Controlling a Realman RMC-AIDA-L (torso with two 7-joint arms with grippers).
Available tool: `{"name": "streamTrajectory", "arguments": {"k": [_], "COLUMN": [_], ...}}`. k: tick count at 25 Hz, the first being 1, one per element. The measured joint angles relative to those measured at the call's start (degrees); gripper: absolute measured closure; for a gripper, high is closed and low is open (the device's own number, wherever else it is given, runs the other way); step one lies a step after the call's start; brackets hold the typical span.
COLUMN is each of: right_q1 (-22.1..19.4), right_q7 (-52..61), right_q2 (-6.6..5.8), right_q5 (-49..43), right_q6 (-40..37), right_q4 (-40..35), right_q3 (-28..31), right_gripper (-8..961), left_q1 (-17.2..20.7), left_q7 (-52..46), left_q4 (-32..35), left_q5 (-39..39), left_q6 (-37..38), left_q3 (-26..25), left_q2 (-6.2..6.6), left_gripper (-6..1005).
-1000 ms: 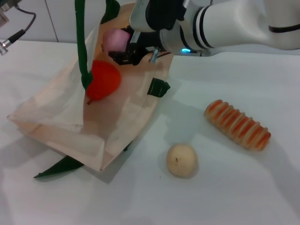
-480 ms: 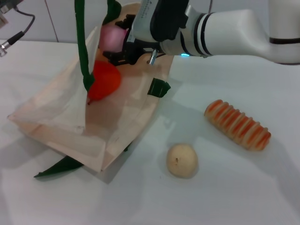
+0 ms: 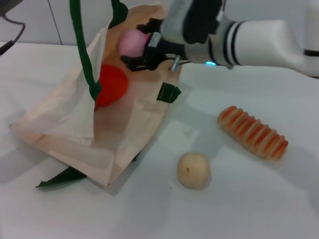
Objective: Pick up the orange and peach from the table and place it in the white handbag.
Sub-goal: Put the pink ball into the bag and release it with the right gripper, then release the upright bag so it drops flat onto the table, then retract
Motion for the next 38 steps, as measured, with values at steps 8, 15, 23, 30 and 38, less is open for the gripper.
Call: {"name": "streamTrajectory", "arguments": {"k": [8, 15, 23, 30, 38], "right_q1": [-5.28, -5.46, -12.87, -19.44, -26.39], "right_q7": [2.05, 2.98, 5.96, 5.49, -0.73], "right_q2": [-0.39, -0.3, -0.5, -0.54, -0.32], "right_q5": [-0.08, -0.3, 6.69, 15.52, 29.32], "right_q6": [-13.85, -14.63, -22.7, -30.22, -30.93], "right_q4": [-7.57, -8.29, -16.23, -20.72, -19.9], "right_q3": [1.14, 0.88, 2.01, 2.03, 2.09], "right_gripper": [68, 67, 67, 66, 65], "left_q1": [0.93, 0.92, 2.08, 3.1, 3.53], "left_q7": [0.01, -0.12, 0.22, 4.19, 21.35], "left_q4": [0.0, 0.0, 0.0, -0.22, -3.0], "left_q5": [-0.18, -0.21, -0.05, 1.34, -1.62], "left_q6": [0.05, 0.22, 3.97, 6.5, 9.41], "left_q3": [-0.3, -0.36, -0.16, -0.24, -2.68], "left_q2": [0.21, 0.28, -0.09, -0.78, -3.25], "left_gripper": [884, 883, 826, 619, 417]}}
